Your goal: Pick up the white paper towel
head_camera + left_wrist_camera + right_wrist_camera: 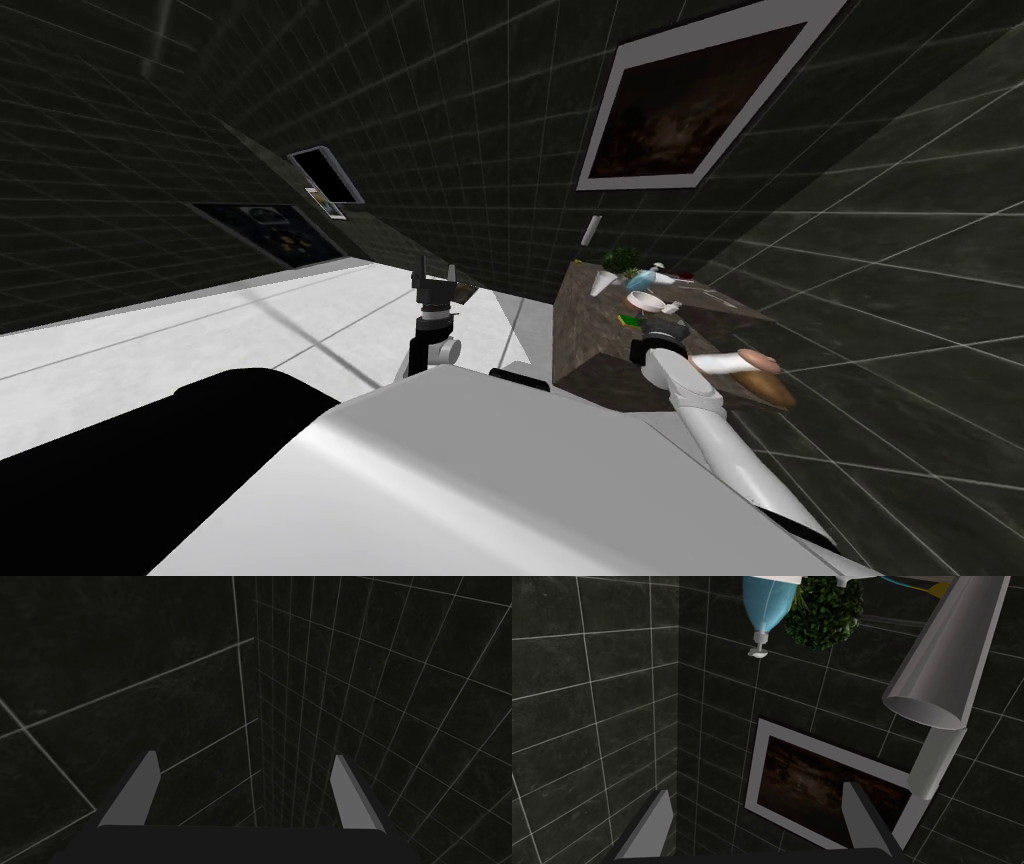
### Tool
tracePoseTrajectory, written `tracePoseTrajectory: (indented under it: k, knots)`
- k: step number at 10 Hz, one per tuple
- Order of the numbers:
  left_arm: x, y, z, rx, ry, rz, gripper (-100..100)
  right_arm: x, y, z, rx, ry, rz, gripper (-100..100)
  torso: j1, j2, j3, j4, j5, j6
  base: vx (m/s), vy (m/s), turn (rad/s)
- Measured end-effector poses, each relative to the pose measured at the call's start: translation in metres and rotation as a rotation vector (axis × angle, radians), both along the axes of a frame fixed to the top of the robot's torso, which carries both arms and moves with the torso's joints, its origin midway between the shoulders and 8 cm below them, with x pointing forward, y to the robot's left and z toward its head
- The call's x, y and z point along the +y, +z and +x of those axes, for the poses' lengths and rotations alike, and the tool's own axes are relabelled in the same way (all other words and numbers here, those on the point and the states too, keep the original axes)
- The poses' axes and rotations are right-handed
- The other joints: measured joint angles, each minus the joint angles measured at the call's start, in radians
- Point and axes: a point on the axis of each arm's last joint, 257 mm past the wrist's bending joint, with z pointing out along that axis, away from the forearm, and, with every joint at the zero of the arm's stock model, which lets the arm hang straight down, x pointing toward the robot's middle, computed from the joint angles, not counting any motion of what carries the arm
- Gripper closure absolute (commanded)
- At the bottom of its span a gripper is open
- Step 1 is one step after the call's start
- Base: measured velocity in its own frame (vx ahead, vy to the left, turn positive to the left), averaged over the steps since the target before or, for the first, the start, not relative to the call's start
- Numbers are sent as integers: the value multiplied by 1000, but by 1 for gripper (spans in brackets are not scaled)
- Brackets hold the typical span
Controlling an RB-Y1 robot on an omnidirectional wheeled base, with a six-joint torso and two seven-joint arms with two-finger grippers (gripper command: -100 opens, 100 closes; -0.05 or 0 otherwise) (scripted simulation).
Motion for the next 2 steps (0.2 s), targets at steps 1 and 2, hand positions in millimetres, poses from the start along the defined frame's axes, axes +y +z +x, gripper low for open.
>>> tracePoseTrajectory:
  k: [1,2]
  knots:
    - [0,0,0,0,0,0,0,-13,-2,-4,3,-25,5,-100,-1,2,2,1,0,0,-172,-51,470]
    - [0,0,0,0,0,0,0,-28,3,-6,-1,-60,-1,-100,0,5,3,1,0,0,-162,-58,314]
